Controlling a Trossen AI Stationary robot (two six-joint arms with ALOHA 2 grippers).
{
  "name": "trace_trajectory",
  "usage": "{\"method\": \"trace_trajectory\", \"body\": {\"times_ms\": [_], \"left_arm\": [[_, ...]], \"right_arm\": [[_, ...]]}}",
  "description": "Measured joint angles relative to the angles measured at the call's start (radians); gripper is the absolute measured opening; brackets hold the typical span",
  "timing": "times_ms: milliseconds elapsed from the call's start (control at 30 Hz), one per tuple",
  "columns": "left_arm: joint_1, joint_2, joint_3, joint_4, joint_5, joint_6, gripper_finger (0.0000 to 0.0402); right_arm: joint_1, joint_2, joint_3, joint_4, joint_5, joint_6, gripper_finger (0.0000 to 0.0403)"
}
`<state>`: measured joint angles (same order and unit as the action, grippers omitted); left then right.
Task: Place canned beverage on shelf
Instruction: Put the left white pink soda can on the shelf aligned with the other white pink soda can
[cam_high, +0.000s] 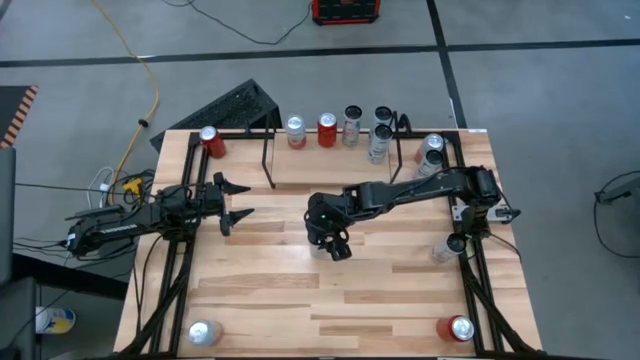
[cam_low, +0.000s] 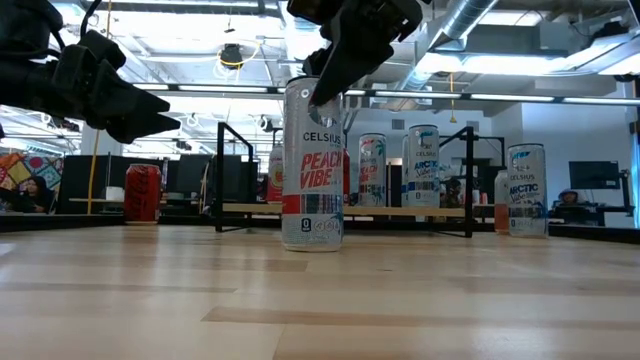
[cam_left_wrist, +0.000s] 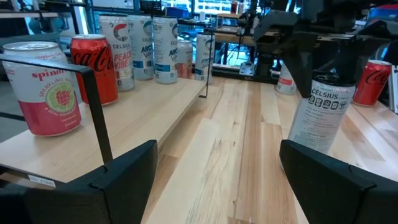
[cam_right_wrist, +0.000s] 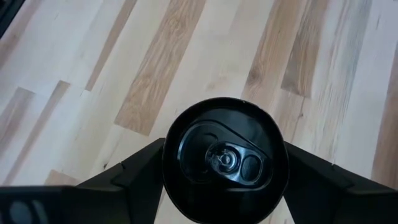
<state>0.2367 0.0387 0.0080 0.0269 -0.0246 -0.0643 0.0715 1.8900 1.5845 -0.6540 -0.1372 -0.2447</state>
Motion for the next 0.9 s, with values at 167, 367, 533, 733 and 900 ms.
{"method": "trace_trajectory", "body": {"times_ms": [167,367,533,733,900], "left_arm": [[0.000,0.000,0.000,0.000,0.000,0.000,0.0323],[0.000,0.000,0.000,0.000,0.000,0.000,0.0323],[0.000,0.001,0.000,0.001,0.000,0.000,0.0323],[0.000,0.000,0.000,0.000,0.000,0.000,0.0323],[0.000,0.000,0.000,0.001,0.000,0.000,0.0323]], "right_arm": [[0.000,-0.002,0.017,-0.025,0.004,-0.007,0.0290],[-0.015,-0.091,0.036,-0.053,0.060,-0.060,0.0288],[-0.081,-0.203,0.037,-0.101,0.092,-0.086,0.0287],[-0.218,-0.304,0.038,-0.157,0.114,-0.126,0.0286],[-0.347,-0.294,0.038,-0.195,0.114,-0.186,0.0286]]}}
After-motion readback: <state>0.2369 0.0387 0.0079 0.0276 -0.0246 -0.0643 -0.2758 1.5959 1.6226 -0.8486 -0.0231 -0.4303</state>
